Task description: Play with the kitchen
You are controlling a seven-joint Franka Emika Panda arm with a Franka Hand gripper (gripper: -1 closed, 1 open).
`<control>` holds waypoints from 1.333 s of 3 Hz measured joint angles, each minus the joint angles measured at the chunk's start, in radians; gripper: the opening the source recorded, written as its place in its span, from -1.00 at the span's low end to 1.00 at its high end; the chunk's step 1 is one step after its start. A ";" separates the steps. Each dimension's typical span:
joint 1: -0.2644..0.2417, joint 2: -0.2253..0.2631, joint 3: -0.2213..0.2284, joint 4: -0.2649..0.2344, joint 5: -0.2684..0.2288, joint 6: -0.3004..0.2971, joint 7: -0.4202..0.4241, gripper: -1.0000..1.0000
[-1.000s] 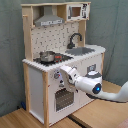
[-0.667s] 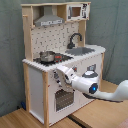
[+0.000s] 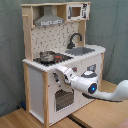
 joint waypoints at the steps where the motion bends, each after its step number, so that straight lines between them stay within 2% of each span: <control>1: 0.001 0.001 -0.001 0.001 -0.001 -0.007 -0.102 -1.00; 4: 0.004 0.001 0.002 0.001 -0.002 -0.022 -0.447 -1.00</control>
